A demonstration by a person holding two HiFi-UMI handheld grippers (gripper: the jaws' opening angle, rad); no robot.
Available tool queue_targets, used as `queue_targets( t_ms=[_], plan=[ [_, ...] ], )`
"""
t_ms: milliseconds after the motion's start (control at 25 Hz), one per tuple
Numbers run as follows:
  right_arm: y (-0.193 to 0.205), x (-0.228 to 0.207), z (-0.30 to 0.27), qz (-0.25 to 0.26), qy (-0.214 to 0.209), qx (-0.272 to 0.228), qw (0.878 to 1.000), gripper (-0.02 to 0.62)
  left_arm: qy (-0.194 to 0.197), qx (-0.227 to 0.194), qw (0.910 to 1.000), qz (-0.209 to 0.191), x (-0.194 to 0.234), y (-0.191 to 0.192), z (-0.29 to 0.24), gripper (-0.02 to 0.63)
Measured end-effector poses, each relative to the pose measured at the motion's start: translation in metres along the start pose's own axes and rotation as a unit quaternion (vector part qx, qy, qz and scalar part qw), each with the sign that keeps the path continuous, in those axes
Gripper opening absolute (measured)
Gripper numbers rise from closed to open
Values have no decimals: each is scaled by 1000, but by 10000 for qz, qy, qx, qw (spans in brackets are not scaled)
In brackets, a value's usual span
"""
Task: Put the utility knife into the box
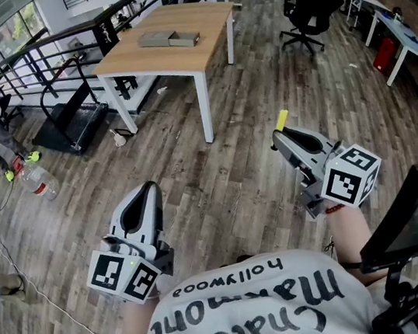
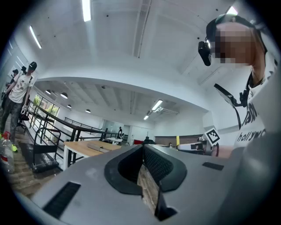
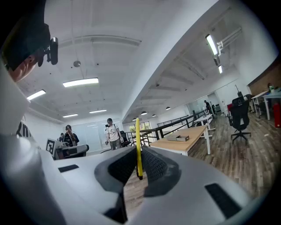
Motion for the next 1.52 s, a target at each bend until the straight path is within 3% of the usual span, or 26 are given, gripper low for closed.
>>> queue_targets(
  t_ms=[680,880,1040,1280,1400,1520],
  plan=[
    [8,10,-17,-46,-2,87,10000,48,-96,-68,9998,190,23,7,6,14],
    [6,9,-27,-310,-267,-246,9989,48,-154,-101,9995,241,34,9,7,14],
    [2,14,-46,-547,-442,-460,9965,48,-224,-276,9989,293,56,5,12,14],
    [3,31,-75,-289,-410,-335,9982,48,-159,-663,9972,316,83,-5,22,14],
    [10,37,-88,-200,-448,-187,9986,48,144,-577,9982,105,87,-4,19,14],
    [12,33,-97,-271,-392,-136,9988,48,151,-367,9988,-282,92,-3,14,14]
  ],
)
Point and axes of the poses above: the fingertips, and each gripper's own axes: z backward along the fingers, x to its left, y out of its underside, the point moved 7 cm from there along z, backward along the fingers, and after that the axes turned 6 degrees about x, right-handed, at the moved point
